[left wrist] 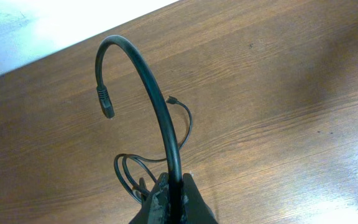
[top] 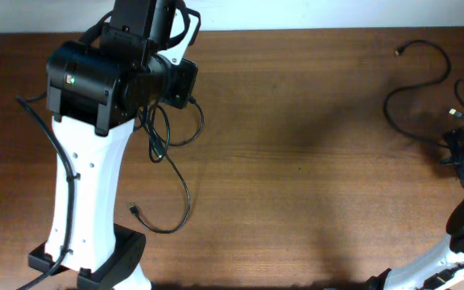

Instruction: Untangle cables

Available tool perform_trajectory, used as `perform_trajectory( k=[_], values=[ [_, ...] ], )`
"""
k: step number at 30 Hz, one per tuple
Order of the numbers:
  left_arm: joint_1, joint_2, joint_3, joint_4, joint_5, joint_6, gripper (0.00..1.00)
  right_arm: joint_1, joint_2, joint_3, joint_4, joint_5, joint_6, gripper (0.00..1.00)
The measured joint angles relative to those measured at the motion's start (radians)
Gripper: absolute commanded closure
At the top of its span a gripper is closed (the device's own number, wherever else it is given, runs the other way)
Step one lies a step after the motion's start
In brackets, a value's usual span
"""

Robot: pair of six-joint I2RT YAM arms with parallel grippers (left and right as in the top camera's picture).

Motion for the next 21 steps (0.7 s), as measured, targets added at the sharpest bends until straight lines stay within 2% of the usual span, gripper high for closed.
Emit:
perform_trajectory(
  k=[1, 2, 3, 13, 14, 15, 16, 21],
  values=[
    [0.000, 0.000, 0.000, 0.000, 0.000, 0.000, 1.00, 0.000, 0.000, 0.000, -0.002, -0.001, 0.016, 0.55],
    [0.000, 0.000, 0.000, 0.000, 0.001, 0.000, 1.00, 0.000, 0.000, 0.000, 0.000, -0.003, 0.040, 0.79],
    [0.000, 0.000, 0.000, 0.000, 0.006, 0.000, 1.00, -0.001, 0.000, 0.000, 0.001, -0.005, 0.056, 0.96],
    [0.000, 0.000, 0.000, 0.000, 0.019, 0.000, 1.00, 0.000, 0.000, 0.000, 0.090, -0.013, 0.103, 0.96],
    [0.000, 0.000, 0.000, 0.000, 0.019, 0.000, 1.00, 0.002, 0.000, 0.000, 0.094, -0.015, 0.103, 0.89],
    [0.000, 0.000, 0.000, 0.000, 0.019, 0.000, 1.00, 0.002, 0.000, 0.000, 0.096, -0.015, 0.102, 0.58],
    [0.000, 0.000, 0.000, 0.000, 0.019, 0.000, 1.00, 0.003, 0.000, 0.000, 0.095, -0.016, 0.100, 0.01],
    [0.000, 0.000, 0.000, 0.000, 0.019, 0.000, 1.00, 0.005, 0.000, 0.000, 0.043, -0.016, 0.101, 0.01]
  ],
)
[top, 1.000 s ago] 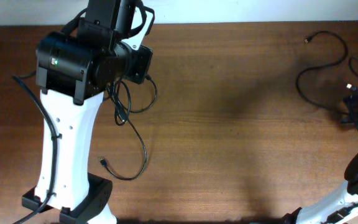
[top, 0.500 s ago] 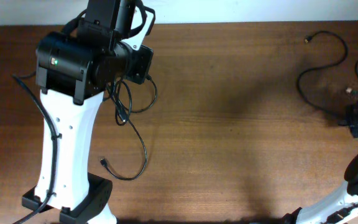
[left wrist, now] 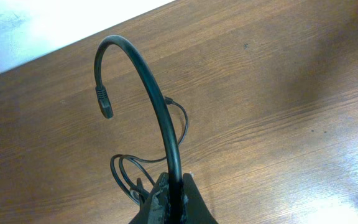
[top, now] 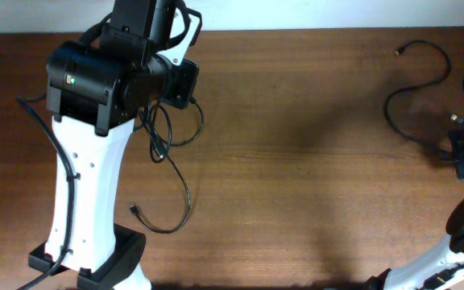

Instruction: Untangle cables

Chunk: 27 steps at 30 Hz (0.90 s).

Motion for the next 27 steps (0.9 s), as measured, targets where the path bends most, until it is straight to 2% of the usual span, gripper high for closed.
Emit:
perform_trajectory(
  k=[3, 10, 12, 16, 17, 19, 20, 22, 23, 24, 25, 26, 27],
  values=[
    [0.000, 0.000, 0.000, 0.000, 0.000, 0.000, 1.00, 0.000, 0.000, 0.001, -0.083, -0.014, 0.063, 0.02],
    [0.000, 0.000, 0.000, 0.000, 0.000, 0.000, 1.00, 0.000, 0.000, 0.002, -0.094, -0.076, 0.165, 0.01],
    [0.000, 0.000, 0.000, 0.000, 0.000, 0.000, 1.00, 0.000, 0.000, 0.003, -0.094, -0.080, 0.186, 0.08],
    [0.000, 0.000, 0.000, 0.000, 0.000, 0.000, 1.00, 0.000, 0.000, 0.006, -0.092, -0.107, 0.251, 0.11],
    [0.000, 0.000, 0.000, 0.000, 0.000, 0.000, 1.00, 0.000, 0.000, 0.007, -0.092, -0.114, 0.265, 0.16],
    [0.000, 0.000, 0.000, 0.000, 0.000, 0.000, 1.00, 0.000, 0.001, 0.008, -0.080, -0.125, 0.286, 0.59],
    [0.000, 0.000, 0.000, 0.000, 0.000, 0.000, 1.00, 0.000, 0.002, 0.008, -0.075, -0.129, 0.290, 0.64],
    [0.000, 0.000, 0.000, 0.000, 0.000, 0.000, 1.00, 0.000, 0.018, 0.008, -0.065, -0.136, 0.305, 0.66],
    [0.000, 0.000, 0.000, 0.000, 0.000, 0.000, 1.00, 0.000, 0.020, 0.008, -0.062, -0.136, 0.307, 0.63],
    [0.000, 0.000, 0.000, 0.000, 0.000, 0.000, 1.00, 0.000, 0.021, 0.008, -0.058, -0.136, 0.308, 0.54],
    [0.000, 0.000, 0.000, 0.000, 0.000, 0.000, 1.00, 0.000, 0.023, 0.009, -0.053, -0.139, 0.311, 0.78],
    [0.000, 0.000, 0.000, 0.000, 0.000, 0.000, 1.00, 0.000, 0.023, 0.010, -0.046, -0.140, 0.311, 0.96],
    [0.000, 0.000, 0.000, 0.000, 0.000, 0.000, 1.00, 0.000, 0.024, 0.014, -0.050, -0.144, 0.311, 0.96]
  ],
)
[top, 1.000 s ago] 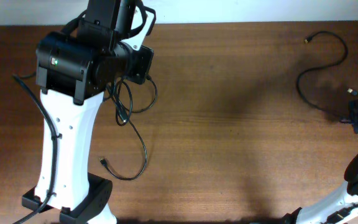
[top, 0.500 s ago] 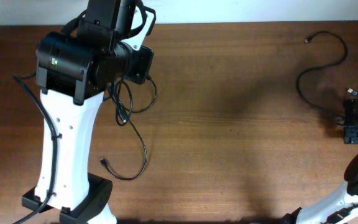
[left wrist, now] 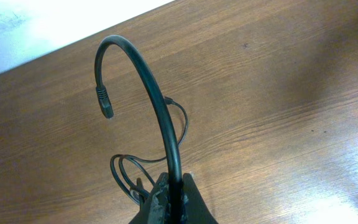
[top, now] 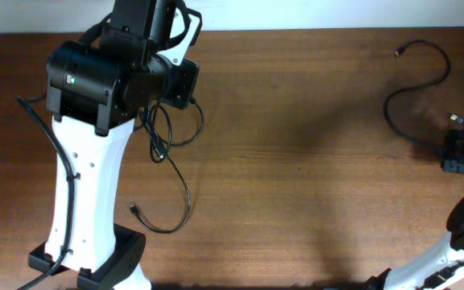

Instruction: Untangle cables

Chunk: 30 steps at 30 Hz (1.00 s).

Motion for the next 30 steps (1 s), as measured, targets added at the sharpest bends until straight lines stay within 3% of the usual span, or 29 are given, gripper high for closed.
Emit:
perform_trajectory(
  k=[9, 15, 20, 30],
  values=[
    [0.000, 0.000, 0.000, 0.000, 0.000, 0.000, 1.00, 0.000, 0.016, 0.007, -0.019, -0.004, 0.005, 0.96],
    [0.000, 0.000, 0.000, 0.001, 0.000, 0.000, 1.00, 0.001, 0.051, 0.004, 0.182, -0.089, -0.056, 0.96],
    [0.000, 0.000, 0.000, 0.005, 0.000, 0.000, 1.00, 0.020, 0.053, 0.015, 0.243, -0.139, -0.088, 0.96],
    [0.000, 0.000, 0.000, 0.029, 0.003, 0.000, 1.00, 0.186, 0.060, 0.273, 0.298, -0.059, -0.299, 0.96]
  ],
)
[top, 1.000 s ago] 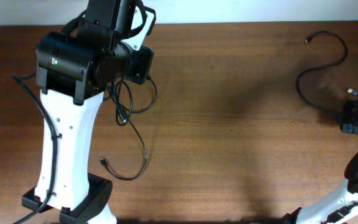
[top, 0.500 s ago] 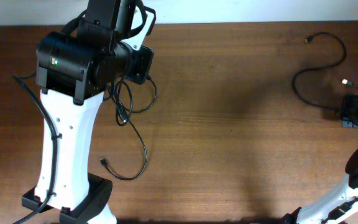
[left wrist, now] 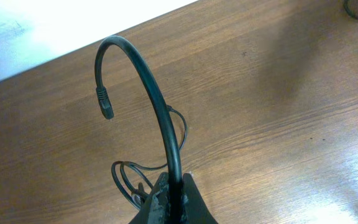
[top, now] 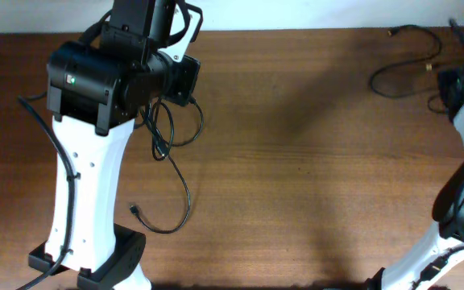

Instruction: Untangle cables

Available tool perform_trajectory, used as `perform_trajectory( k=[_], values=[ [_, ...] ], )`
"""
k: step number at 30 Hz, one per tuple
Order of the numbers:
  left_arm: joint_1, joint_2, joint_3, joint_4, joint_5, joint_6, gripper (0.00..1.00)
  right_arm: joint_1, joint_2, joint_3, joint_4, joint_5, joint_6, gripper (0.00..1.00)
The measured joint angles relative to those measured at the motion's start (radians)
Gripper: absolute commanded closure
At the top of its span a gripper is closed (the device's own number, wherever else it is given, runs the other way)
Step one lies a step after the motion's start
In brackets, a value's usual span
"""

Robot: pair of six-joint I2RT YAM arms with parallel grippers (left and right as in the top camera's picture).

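My left gripper is shut on a thick black cable that arches up from the jaws to a hanging plug. Below it, thinner black loops lie on the wooden table. In the overhead view these loops trail down to a loose plug. The left arm's head hides the left gripper there. At the far right corner a second thin black cable curls beside my right gripper, which seems shut on its end.
The wooden table ends at a white back edge. The left arm's white column and base fill the front left. The right arm runs along the right edge.
My right gripper has moved from the middle of the right edge to the far right corner, and the right cable went with it. The left gripper still holds its cable, barely shifted.
The left gripper stayed shut on the thick cable above the left loops throughout. The right gripper sat by the right cable at the right edge, shifting slightly, and now stands at the far corner with the cable drawn up there.
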Motion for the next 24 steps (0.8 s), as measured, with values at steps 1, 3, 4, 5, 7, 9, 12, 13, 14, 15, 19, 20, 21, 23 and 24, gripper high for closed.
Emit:
perform_trajectory(
  k=[1, 3, 4, 5, 7, 9, 12, 13, 14, 15, 19, 20, 21, 23, 24],
  values=[
    [0.000, 0.000, 0.000, -0.001, 0.000, 0.000, 1.00, 0.015, 0.000, 0.009, 0.028, 0.013, -0.028, 0.96],
    [0.000, 0.000, 0.000, -0.002, 0.000, 0.000, 1.00, 0.051, 0.000, 0.023, 0.088, 0.039, -0.105, 0.96],
    [0.000, 0.000, 0.000, -0.002, 0.000, 0.000, 1.00, 0.072, 0.000, 0.024, 0.118, 0.050, -0.164, 0.96],
    [0.000, 0.000, 0.000, -0.003, 0.000, 0.000, 1.00, 0.086, 0.000, 0.024, 0.126, 0.058, -0.207, 0.96],
    [0.000, 0.000, 0.000, -0.003, 0.001, 0.000, 1.00, 0.113, 0.006, 0.025, 0.133, 0.080, -0.284, 0.96],
    [0.000, 0.000, 0.000, -0.003, 0.008, 0.000, 1.00, 0.130, 0.030, 0.025, 0.139, 0.084, -0.335, 0.96],
    [0.000, 0.000, 0.000, -0.002, 0.019, 0.000, 1.00, 0.135, 0.096, 0.025, 0.140, 0.079, -0.396, 0.96],
    [0.000, 0.001, 0.000, -0.003, 0.021, 0.000, 1.00, 0.135, 0.127, 0.025, 0.138, 0.075, -0.410, 0.96],
    [0.000, 0.002, 0.000, -0.003, 0.023, 0.000, 1.00, 0.135, 0.147, 0.025, 0.136, 0.073, -0.416, 0.96],
    [0.000, 0.004, 0.000, -0.003, 0.023, 0.000, 1.00, 0.134, 0.175, 0.025, 0.135, 0.071, -0.426, 0.96],
    [0.000, 0.018, 0.000, -0.002, 0.023, 0.000, 1.00, 0.133, 0.258, 0.025, 0.157, 0.041, -0.459, 0.96],
    [0.000, 0.021, 0.000, -0.002, 0.023, 0.000, 1.00, 0.134, 0.263, 0.025, 0.168, 0.038, -0.471, 0.96],
    [0.000, 0.022, 0.000, -0.001, 0.023, 0.000, 1.00, 0.135, 0.269, 0.025, 0.187, 0.034, -0.491, 0.96],
    [0.000, 0.024, 0.000, 0.000, 0.023, 0.000, 1.00, 0.142, 0.276, 0.025, 0.226, 0.031, -0.542, 0.96],
    [0.000, 0.024, 0.000, 0.000, 0.023, 0.000, 1.00, 0.147, 0.278, 0.025, 0.240, 0.031, -0.557, 0.96]
  ],
)
